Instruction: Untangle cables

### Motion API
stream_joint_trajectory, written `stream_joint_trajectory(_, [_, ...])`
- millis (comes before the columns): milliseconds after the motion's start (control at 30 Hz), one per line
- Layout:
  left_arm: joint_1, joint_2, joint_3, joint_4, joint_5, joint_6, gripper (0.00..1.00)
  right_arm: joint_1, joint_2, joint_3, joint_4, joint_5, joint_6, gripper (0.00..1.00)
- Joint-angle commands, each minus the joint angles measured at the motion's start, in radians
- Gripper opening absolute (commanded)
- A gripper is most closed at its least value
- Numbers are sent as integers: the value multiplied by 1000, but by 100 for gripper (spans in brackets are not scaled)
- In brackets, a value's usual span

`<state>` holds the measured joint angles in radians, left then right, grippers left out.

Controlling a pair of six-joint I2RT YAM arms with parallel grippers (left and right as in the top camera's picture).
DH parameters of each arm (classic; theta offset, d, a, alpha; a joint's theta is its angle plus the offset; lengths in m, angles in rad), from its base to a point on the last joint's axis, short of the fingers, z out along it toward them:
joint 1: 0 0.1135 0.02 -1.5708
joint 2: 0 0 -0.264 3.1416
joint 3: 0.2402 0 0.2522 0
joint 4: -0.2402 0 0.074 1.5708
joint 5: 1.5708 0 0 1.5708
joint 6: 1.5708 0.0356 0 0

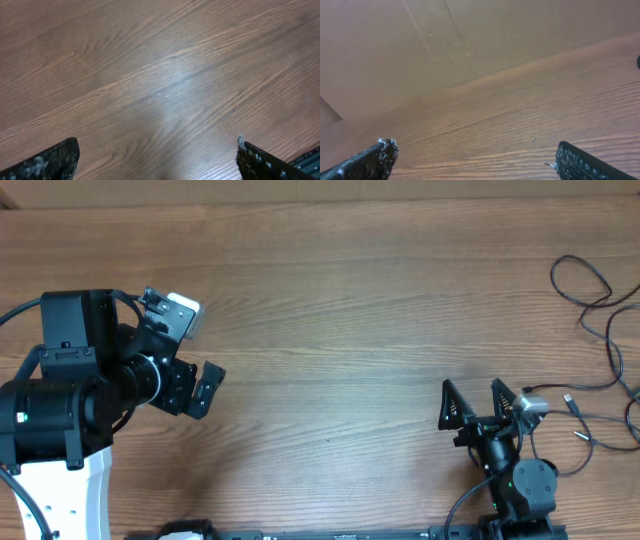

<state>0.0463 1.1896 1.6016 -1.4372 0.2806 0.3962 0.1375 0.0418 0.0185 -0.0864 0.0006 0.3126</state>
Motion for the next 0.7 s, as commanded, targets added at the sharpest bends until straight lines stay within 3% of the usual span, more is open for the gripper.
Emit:
stream_joint_trajectory(0, [-1, 0, 16, 2, 1, 16, 100, -4, -39, -10, 2, 5, -22, 100])
stream_joint_trajectory(133, [-1, 0, 16, 1, 1, 16, 100, -4, -39, -10, 2, 5, -63, 100])
stream_joint_trajectory(367, [-1, 0, 16, 2, 1, 16, 100, -4, -39, -10, 1, -19, -368, 100])
stream_joint_trajectory(667, [-1, 0, 16, 1, 1, 16, 100, -5, -39, -10, 2, -3, -486, 100])
